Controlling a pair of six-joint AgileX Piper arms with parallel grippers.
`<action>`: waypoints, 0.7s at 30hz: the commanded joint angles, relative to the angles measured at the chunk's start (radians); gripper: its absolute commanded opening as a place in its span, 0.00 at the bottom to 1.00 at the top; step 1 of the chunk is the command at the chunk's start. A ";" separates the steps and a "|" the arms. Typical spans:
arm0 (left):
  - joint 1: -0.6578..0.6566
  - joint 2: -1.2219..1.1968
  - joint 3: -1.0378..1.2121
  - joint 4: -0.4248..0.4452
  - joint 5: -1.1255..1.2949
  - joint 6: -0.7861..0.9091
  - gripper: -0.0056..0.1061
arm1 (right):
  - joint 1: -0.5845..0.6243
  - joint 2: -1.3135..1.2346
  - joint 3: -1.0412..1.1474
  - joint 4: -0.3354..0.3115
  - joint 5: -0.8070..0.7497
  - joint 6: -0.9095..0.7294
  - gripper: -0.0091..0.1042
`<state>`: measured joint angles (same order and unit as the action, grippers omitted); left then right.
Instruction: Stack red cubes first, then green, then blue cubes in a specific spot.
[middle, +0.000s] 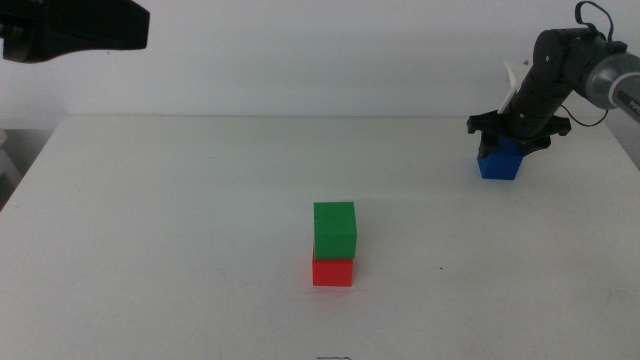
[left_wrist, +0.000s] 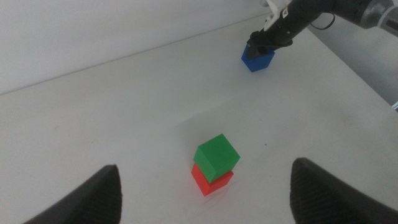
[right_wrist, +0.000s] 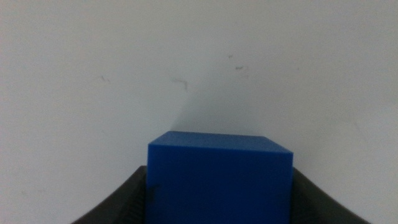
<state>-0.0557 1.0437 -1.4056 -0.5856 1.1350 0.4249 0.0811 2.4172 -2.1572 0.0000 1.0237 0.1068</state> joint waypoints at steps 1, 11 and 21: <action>-0.001 -0.014 -0.020 -0.044 -0.054 0.001 0.87 | -0.004 -0.078 -0.032 -0.009 -0.002 0.000 0.07; -0.001 -0.014 -0.020 -0.044 -0.054 0.001 0.87 | -0.003 -0.161 0.003 -0.009 0.055 0.003 0.07; -0.001 -0.014 -0.020 -0.044 -0.054 0.001 0.87 | 0.005 -0.397 0.271 -0.046 -0.016 0.049 0.07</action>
<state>-0.0557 1.0437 -1.4056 -0.5856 1.1350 0.4249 0.0851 2.1341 -1.9130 -0.0263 1.0562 0.1499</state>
